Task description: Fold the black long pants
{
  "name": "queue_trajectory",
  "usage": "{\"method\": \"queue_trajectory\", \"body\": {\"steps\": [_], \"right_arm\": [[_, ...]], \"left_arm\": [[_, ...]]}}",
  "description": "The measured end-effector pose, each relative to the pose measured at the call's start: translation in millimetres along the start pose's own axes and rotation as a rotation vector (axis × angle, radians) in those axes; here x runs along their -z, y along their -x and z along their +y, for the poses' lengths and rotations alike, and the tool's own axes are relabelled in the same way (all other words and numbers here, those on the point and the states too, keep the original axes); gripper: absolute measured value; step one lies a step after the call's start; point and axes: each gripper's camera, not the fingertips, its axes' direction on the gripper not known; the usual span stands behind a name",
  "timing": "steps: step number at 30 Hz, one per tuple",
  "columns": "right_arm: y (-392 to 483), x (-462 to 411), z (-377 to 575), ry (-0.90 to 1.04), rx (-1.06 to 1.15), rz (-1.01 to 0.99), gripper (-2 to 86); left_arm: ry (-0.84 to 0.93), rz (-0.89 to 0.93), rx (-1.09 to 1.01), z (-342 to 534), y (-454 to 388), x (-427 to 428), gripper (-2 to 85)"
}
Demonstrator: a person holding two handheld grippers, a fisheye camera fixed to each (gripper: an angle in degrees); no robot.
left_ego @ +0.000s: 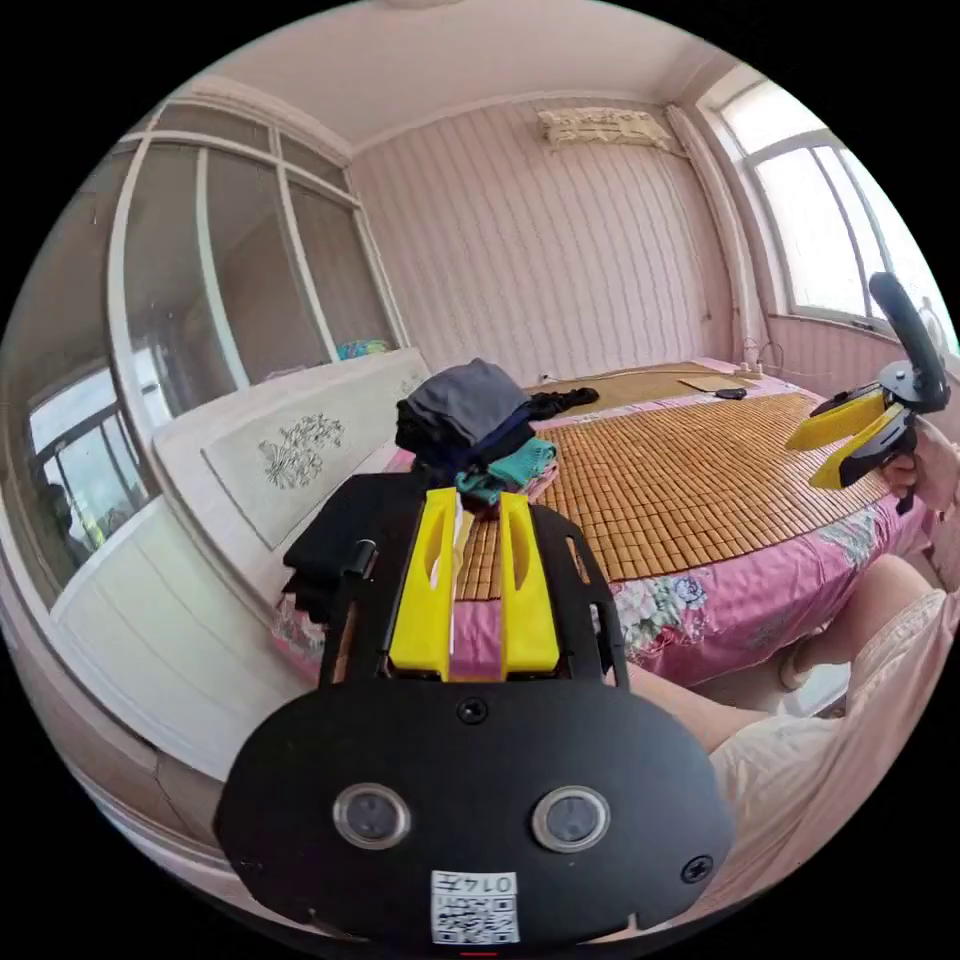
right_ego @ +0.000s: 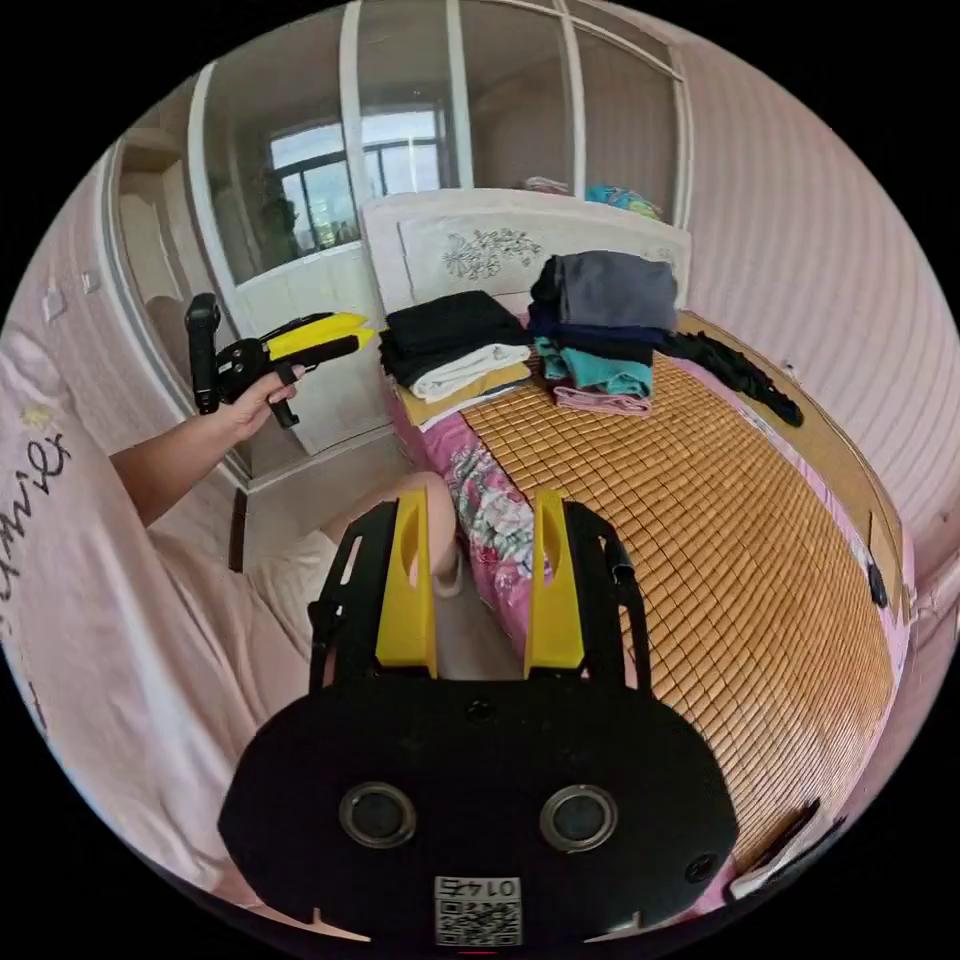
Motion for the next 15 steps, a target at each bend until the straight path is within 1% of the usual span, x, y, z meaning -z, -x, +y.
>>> {"method": "queue_trajectory", "body": {"steps": [2,3,5,6,8,10,13,15], "right_arm": [[39,-54,-61,0.097,0.145,-0.102,14.2],[49,-66,-75,0.112,0.179,-0.122,14.2],[93,-112,-124,0.158,0.33,-0.155,14.1],[104,-123,-135,0.17,0.372,-0.15,14.0],[145,-169,-172,0.231,0.53,-0.064,13.8],[168,-202,-195,0.271,0.61,-0.014,13.8],[191,-252,-232,0.325,0.674,0.013,13.9],[199,-278,-252,0.336,0.682,0.027,13.8]], "left_arm": [[0.047,-0.003,0.135,19,53,-2,8.6],[0.068,-0.021,0.206,31,84,-2,9.8],[0.091,-0.07,0.264,45,120,-5,11.7],[0.125,-0.081,0.273,50,140,-9,12.1],[0.165,-0.067,0.313,53,167,-18,12.5],[0.156,-0.037,0.37,51,190,-24,12.6],[0.145,0.001,0.408,42,216,-40,12.5],[0.18,0.04,0.427,32,235,-62,12.3]]}}
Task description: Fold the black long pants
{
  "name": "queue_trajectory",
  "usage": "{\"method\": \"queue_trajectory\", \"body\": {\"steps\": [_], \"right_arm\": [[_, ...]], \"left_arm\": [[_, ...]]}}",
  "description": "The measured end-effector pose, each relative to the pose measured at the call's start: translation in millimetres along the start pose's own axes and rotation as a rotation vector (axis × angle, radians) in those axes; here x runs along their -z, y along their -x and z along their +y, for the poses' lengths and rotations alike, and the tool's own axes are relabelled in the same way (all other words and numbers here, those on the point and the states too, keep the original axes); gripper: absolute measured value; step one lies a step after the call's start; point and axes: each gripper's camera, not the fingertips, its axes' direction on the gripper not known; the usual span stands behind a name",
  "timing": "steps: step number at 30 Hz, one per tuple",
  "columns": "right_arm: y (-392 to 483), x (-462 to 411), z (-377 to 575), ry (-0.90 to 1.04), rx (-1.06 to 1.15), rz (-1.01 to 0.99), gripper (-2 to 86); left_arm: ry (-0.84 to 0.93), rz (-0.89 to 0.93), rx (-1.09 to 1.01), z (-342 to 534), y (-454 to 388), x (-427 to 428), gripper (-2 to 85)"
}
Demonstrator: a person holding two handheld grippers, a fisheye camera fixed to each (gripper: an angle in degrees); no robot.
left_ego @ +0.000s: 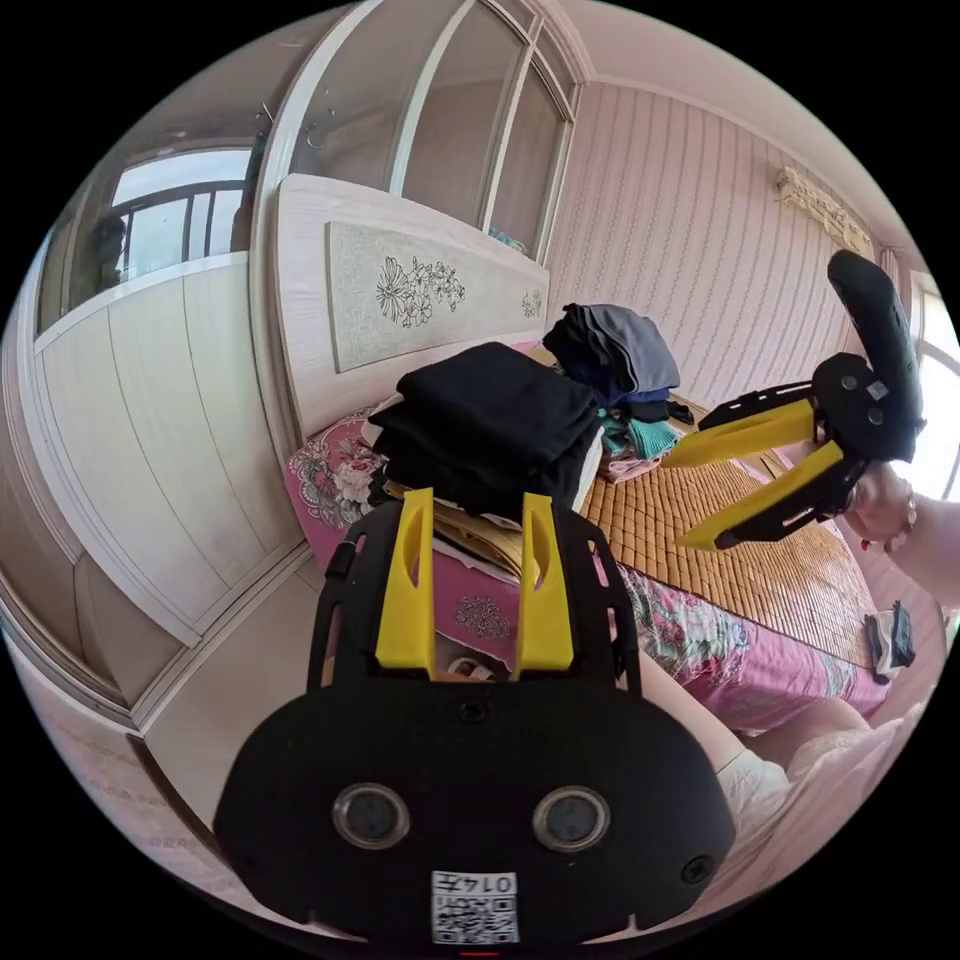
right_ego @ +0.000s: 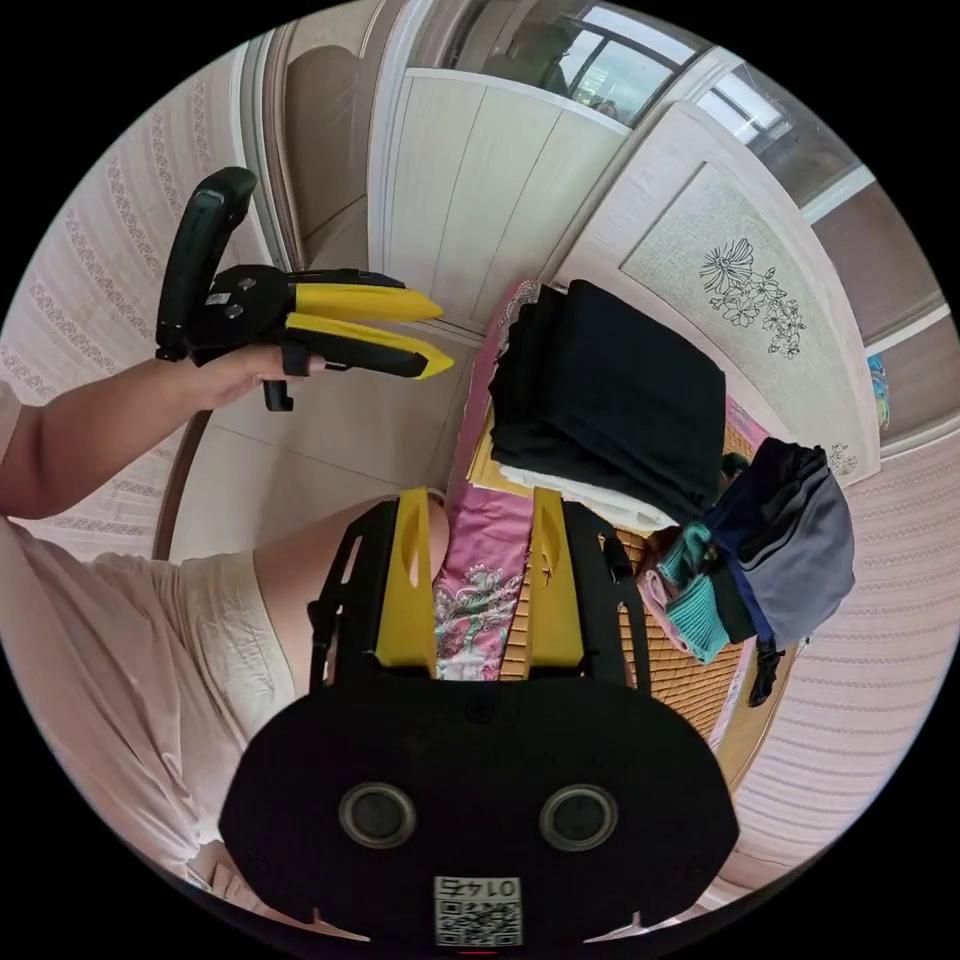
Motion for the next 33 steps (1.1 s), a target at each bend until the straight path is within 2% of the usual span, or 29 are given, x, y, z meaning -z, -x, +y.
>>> {"method": "queue_trajectory", "body": {"steps": [7,12,16,21,26,30,33], "right_arm": [[-38,-60,-82,0.015,-0.125,0.021,12.9],[-55,-107,-110,0.069,-0.177,-0.023,11.8],[-65,-118,-111,0.036,-0.207,-0.028,7.9],[-82,-106,-96,-0.008,-0.246,-0.064,2.4],[-107,-50,-63,-0.162,-0.321,-0.057,0.8],[-124,-11,-31,-0.263,-0.381,-0.052,0.3],[-138,7,-3,-0.315,-0.439,-0.07,0.2]], "left_arm": [[-0.065,0.002,0.11,-56,40,-38,12.0],[0.086,0.012,0.282,-97,83,-95,12.0],[0.122,0.047,0.251,-119,87,-107,9.4],[0.109,-0.043,0.155,-145,72,-95,4.8],[0.097,-0.071,0.13,-167,61,-83,2.6],[0.086,-0.074,0.205,-178,65,-81,4.4],[0.05,-0.092,0.174,-192,58,-69,6.5]]}}
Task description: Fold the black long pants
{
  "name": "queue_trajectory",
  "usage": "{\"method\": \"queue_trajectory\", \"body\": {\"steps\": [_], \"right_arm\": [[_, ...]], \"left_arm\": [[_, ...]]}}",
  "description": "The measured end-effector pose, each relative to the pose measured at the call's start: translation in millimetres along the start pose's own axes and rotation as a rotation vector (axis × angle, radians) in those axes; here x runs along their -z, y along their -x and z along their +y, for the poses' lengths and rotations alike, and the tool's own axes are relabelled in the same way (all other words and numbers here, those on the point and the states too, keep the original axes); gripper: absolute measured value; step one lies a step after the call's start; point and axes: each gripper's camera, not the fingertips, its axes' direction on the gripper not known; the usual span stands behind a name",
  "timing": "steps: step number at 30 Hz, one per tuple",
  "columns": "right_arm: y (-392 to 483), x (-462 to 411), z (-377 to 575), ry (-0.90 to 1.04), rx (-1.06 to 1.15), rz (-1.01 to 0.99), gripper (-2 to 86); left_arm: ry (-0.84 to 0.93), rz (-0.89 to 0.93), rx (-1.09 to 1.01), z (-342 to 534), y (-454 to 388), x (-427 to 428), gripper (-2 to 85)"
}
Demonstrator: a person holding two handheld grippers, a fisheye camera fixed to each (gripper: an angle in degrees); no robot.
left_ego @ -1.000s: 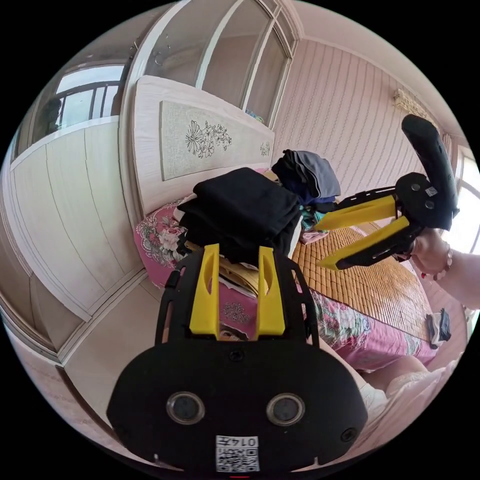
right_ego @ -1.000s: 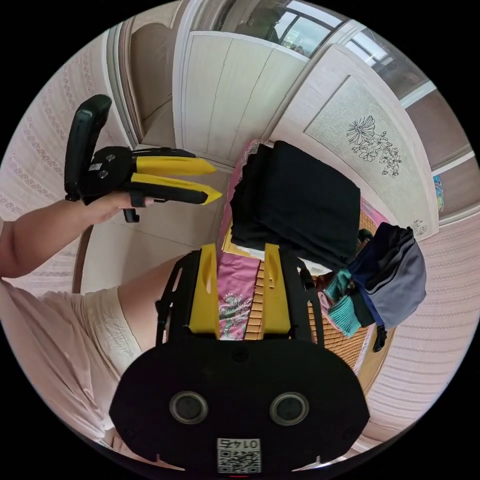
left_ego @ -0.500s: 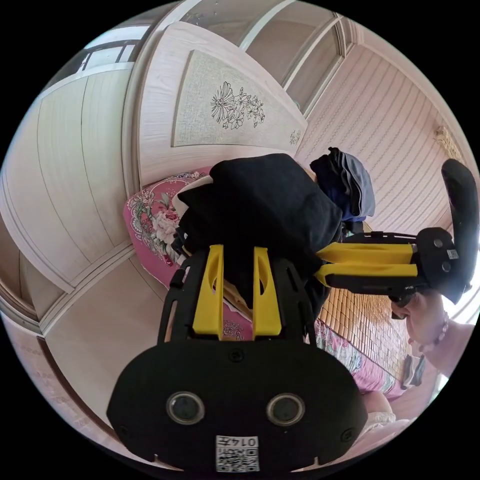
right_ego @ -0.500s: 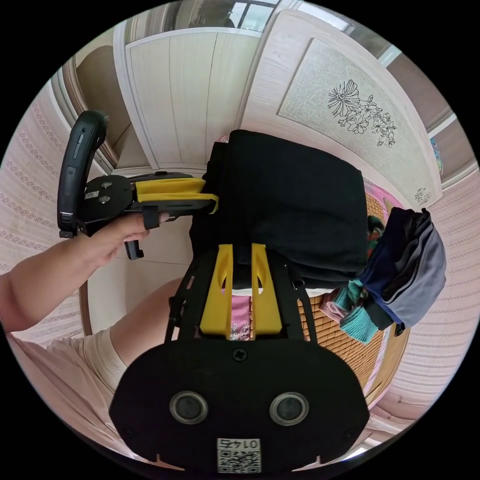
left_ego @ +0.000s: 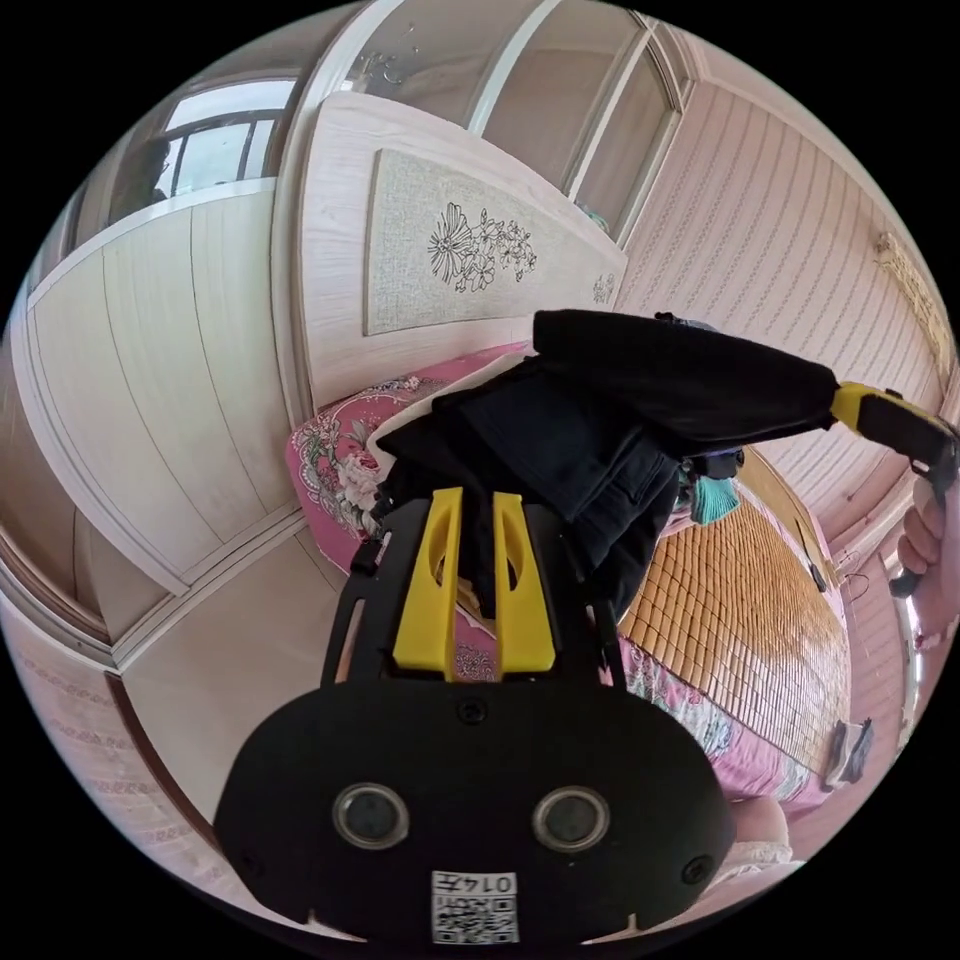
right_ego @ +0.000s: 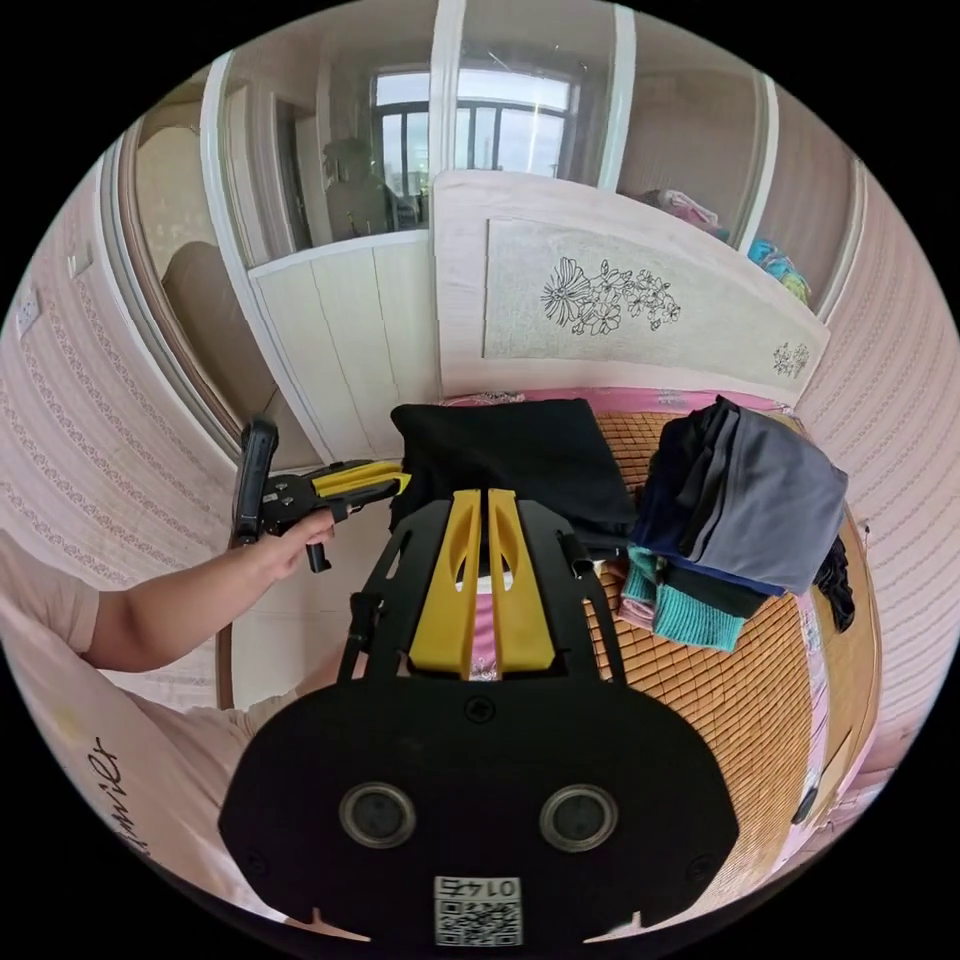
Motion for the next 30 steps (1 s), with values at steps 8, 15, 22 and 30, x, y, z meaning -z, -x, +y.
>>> {"method": "queue_trajectory", "body": {"steps": [8,15,22,30], "right_arm": [[-47,45,49,-0.111,-0.135,-0.109,0.2],[-62,92,104,-0.221,-0.187,-0.135,0.3],[-93,177,179,-0.377,-0.258,-0.161,0.2],[-128,235,288,-0.419,-0.388,-0.136,0.2]], "left_arm": [[0.226,0.121,0.037,-25,-27,-60,11.9],[0.245,0.152,-0.045,-44,-36,-55,5.2],[0.133,0.14,-0.224,-44,-66,-7,1.7],[0.077,0.372,-0.219,-5,-72,67,-0.3]]}}
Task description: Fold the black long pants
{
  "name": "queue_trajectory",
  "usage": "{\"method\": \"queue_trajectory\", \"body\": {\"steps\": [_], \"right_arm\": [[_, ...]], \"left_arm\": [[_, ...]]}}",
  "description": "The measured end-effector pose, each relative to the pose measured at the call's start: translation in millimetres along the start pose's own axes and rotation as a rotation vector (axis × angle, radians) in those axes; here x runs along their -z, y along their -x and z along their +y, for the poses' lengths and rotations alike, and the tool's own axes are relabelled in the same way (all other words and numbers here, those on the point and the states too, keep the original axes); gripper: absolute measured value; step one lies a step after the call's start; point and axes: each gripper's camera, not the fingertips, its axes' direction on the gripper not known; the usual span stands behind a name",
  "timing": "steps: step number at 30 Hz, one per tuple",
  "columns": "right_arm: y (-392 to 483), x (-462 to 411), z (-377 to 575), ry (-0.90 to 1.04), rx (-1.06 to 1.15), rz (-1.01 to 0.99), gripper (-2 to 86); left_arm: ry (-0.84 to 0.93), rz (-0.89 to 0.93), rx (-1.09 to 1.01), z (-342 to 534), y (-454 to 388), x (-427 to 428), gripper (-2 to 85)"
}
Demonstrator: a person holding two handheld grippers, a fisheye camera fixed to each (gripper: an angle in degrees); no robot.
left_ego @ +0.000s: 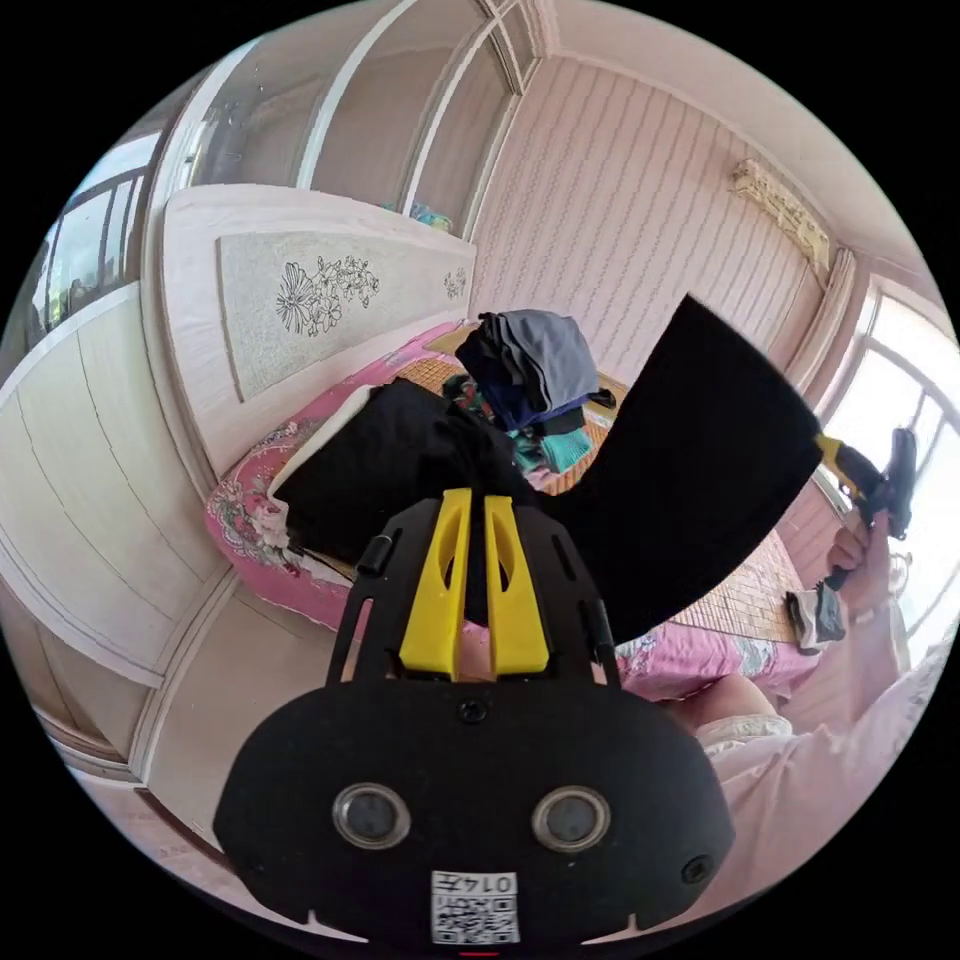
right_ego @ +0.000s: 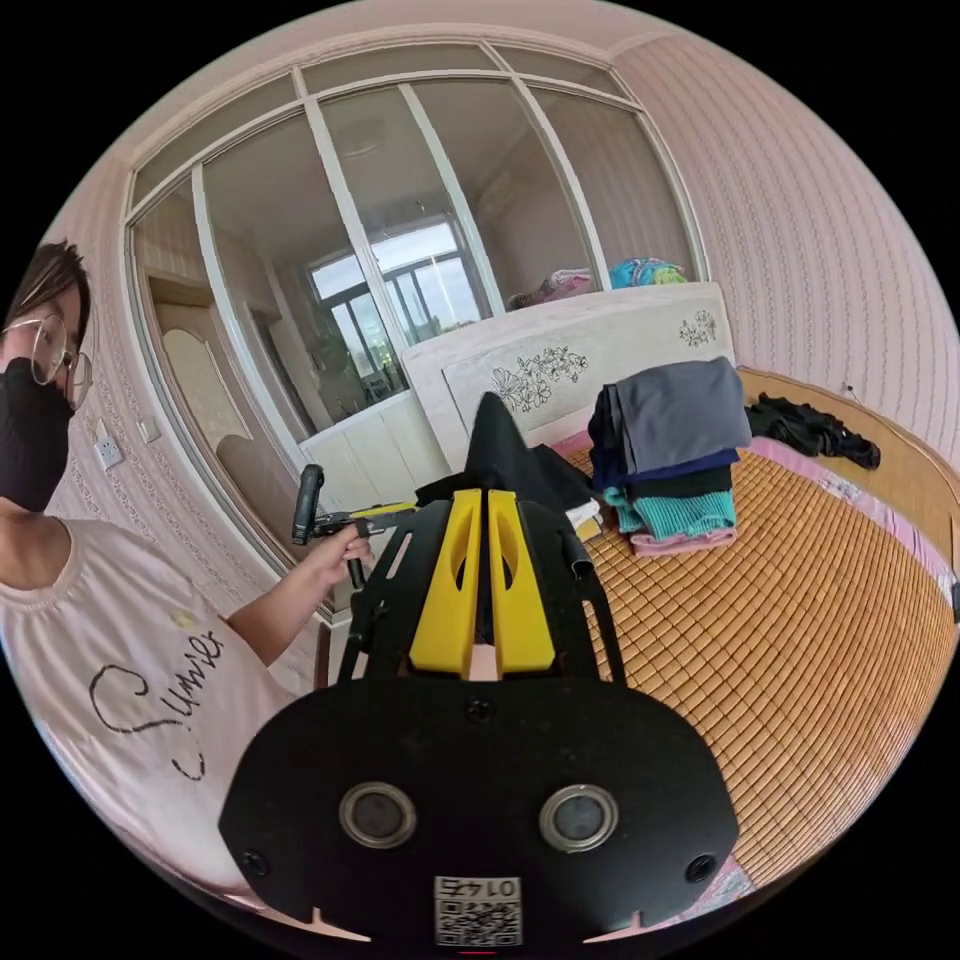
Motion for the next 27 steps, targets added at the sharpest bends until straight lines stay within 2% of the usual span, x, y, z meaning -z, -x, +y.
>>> {"method": "queue_trajectory", "body": {"steps": [7,10,15,20,23,25,27], "right_arm": [[-75,30,103,0.17,-0.364,0.037,0.1],[-92,57,122,0.12,-0.429,0.003,0.2],[-104,114,99,-0.009,-0.347,0.055,0.2],[-106,211,80,-0.209,-0.229,0.256,0.3],[-118,266,99,-0.27,-0.272,0.379,0.4],[-132,291,122,-0.287,-0.368,0.444,0.5],[-155,305,152,-0.23,-0.512,0.518,0.6]], "left_arm": [[0.202,0.078,0.049,69,-12,-24,-0.8],[0.183,0.114,0.061,71,-19,-25,-0.8],[0.136,0.182,-0.104,23,-77,-35,-0.8],[-0.03,0.309,-0.316,-13,-158,-32,-0.6],[-0.138,0.331,-0.376,-4,-195,-43,0.0],[-0.125,0.309,-0.398,12,-210,-72,0.6],[0.063,0.241,-0.405,40,-215,-152,1.3]]}}
